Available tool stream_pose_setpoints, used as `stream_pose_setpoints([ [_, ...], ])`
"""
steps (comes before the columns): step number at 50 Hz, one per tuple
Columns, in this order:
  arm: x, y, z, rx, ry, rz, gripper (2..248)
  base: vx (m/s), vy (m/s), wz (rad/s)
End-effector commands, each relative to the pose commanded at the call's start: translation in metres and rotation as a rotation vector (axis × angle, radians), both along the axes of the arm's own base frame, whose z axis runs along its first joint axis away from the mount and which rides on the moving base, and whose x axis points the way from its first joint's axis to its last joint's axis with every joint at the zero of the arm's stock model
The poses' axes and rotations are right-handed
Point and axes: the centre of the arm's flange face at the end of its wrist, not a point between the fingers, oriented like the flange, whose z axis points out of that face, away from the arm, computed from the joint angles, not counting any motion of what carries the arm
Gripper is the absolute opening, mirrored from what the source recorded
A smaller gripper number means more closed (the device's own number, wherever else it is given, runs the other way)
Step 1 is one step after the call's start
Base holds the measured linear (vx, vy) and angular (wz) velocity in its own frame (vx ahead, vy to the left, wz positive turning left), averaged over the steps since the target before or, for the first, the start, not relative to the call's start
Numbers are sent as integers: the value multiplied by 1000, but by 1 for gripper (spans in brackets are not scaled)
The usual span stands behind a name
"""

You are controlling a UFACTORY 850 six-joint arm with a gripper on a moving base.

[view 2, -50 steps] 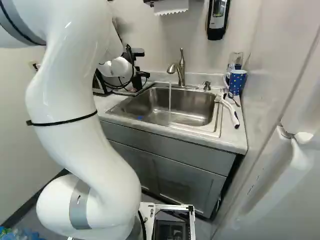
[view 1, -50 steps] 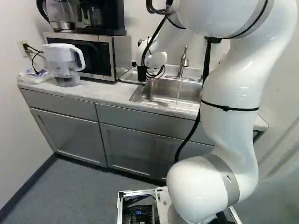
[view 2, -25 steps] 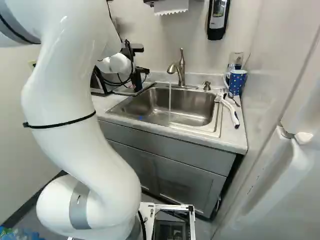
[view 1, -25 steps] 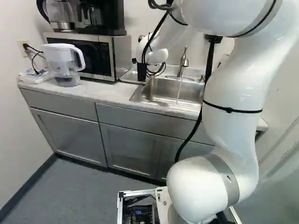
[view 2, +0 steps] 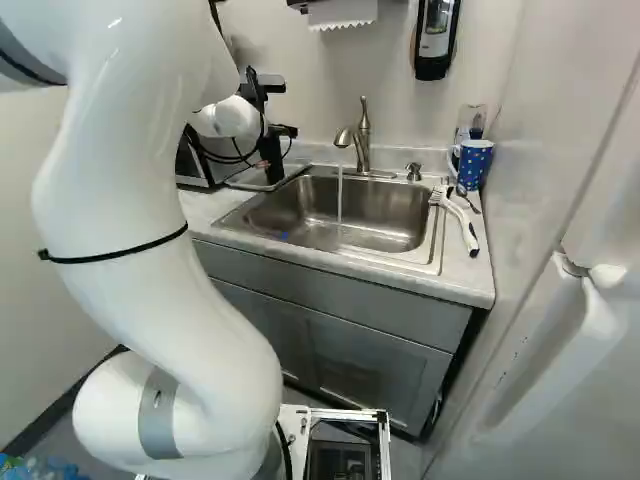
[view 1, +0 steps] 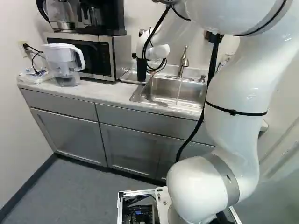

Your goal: Rinse the cup and place it in the tray

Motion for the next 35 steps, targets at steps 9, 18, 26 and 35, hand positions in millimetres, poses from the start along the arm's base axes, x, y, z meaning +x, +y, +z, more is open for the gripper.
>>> stream_pose_setpoints([
  [9, -1, 0, 10, 3, -17, 0, 247, 0, 0, 0],
  [18, -2, 0, 20, 5, -35, 0, 247, 0, 0, 0],
  [26, -3, 0, 29, 7, -51, 0, 247, 0, 0, 0],
  [35, -4, -1, 39, 10, -69, 0, 247, 0, 0, 0],
])
